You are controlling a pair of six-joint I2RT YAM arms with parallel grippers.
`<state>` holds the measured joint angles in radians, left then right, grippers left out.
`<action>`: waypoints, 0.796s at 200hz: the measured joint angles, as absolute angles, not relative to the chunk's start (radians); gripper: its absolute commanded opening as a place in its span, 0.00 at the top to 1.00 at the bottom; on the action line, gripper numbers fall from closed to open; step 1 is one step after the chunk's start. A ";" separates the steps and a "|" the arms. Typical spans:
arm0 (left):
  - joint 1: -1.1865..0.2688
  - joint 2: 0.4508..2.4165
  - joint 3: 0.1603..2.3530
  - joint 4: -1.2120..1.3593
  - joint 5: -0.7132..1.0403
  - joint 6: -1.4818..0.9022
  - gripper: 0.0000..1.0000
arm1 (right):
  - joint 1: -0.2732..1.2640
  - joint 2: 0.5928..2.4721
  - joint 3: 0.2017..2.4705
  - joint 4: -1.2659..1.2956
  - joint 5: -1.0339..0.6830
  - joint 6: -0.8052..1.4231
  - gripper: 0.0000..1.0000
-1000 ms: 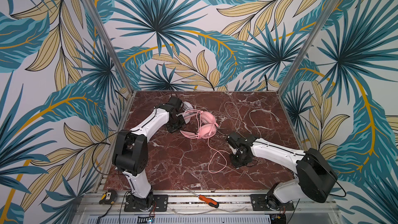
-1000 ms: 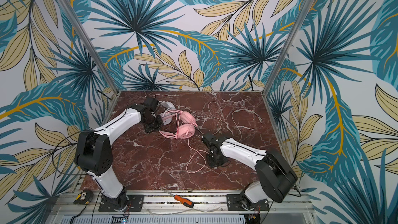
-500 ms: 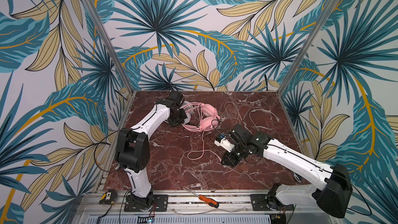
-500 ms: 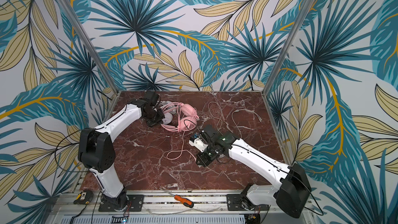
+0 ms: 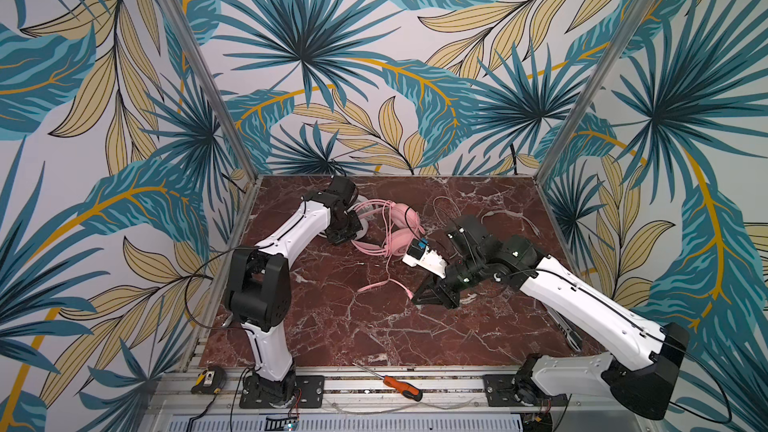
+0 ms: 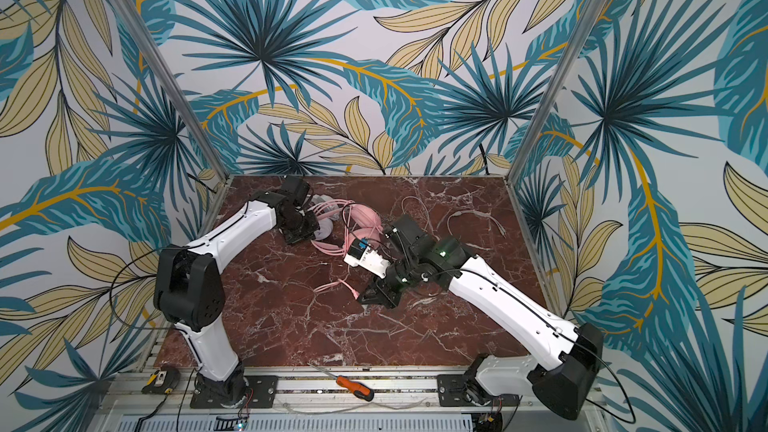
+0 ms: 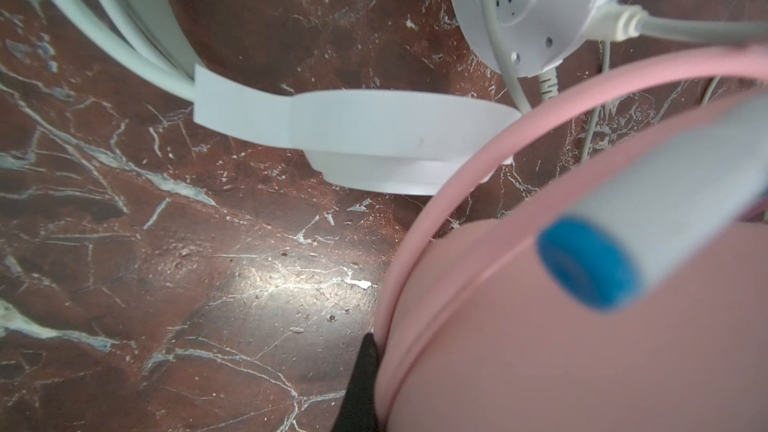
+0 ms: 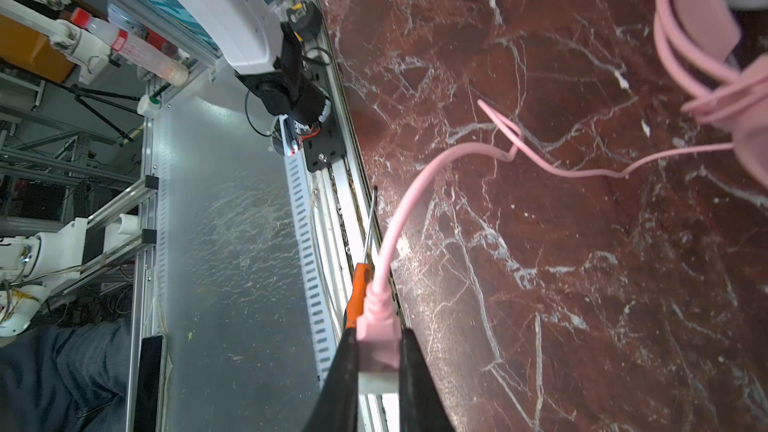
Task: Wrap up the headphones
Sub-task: 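Lift the USB plug with the right gripper and carry it over the headset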
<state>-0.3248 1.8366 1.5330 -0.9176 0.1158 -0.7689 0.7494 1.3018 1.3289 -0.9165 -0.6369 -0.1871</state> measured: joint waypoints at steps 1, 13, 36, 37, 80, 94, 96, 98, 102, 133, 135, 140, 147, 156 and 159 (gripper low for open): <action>-0.326 1.837 1.533 -0.918 0.115 -0.767 1.00 | 0.749 1.303 1.331 -0.916 -0.638 -0.188 1.00; -0.333 1.843 1.533 -0.917 0.112 -0.762 1.00 | 0.738 1.320 1.373 -0.905 -0.659 -0.196 1.00; -0.347 1.848 1.532 -0.918 0.108 -0.746 1.00 | 0.703 1.347 1.431 -0.867 -0.683 -0.199 1.00; -0.348 1.849 1.532 -0.918 0.108 -0.745 1.00 | 0.702 1.348 1.433 -0.865 -0.684 -0.199 1.00; -0.366 1.849 1.504 -0.917 0.108 -0.706 1.00 | 0.608 1.358 1.483 -0.787 -0.693 -0.191 1.00; -0.368 1.849 1.491 -0.921 0.108 -0.689 1.00 | 0.582 1.359 1.495 -0.766 -0.689 -0.191 1.00; -0.369 1.849 1.489 -0.923 0.108 -0.686 1.00 | 0.578 1.359 1.496 -0.762 -0.687 -0.191 1.00; -0.369 1.849 1.488 -0.925 0.107 -0.684 1.00 | 0.575 1.359 1.497 -0.759 -0.686 -0.191 1.00; -0.370 1.849 1.485 -0.926 0.107 -0.678 1.00 | 0.567 1.359 1.498 -0.751 -0.682 -0.191 1.00; -0.383 1.849 1.475 -0.934 0.105 -0.637 1.00 | 0.517 1.370 1.502 -0.700 -0.642 -0.179 1.00; -0.385 1.849 1.474 -0.934 0.106 -0.635 1.00 | 0.513 1.372 1.503 -0.696 -0.638 -0.177 1.00; -0.388 1.848 1.472 -0.934 0.107 -0.627 1.00 | 0.506 1.377 1.506 -0.688 -0.631 -0.174 1.00; -0.393 1.848 1.469 -0.934 0.110 -0.617 1.00 | 0.496 1.385 1.511 -0.677 -0.619 -0.168 1.00; -0.400 1.846 1.465 -0.934 0.112 -0.603 1.00 | 0.483 1.396 1.517 -0.658 -0.603 -0.160 1.00; -0.402 1.845 1.464 -0.934 0.113 -0.598 1.00 | 0.480 1.398 1.518 -0.652 -0.598 -0.158 1.00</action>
<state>-0.4015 1.8446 1.4635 -0.9337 0.1131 -0.5976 0.4801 1.3983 1.5177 -0.6521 -0.5976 -0.1581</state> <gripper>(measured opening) 0.081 0.148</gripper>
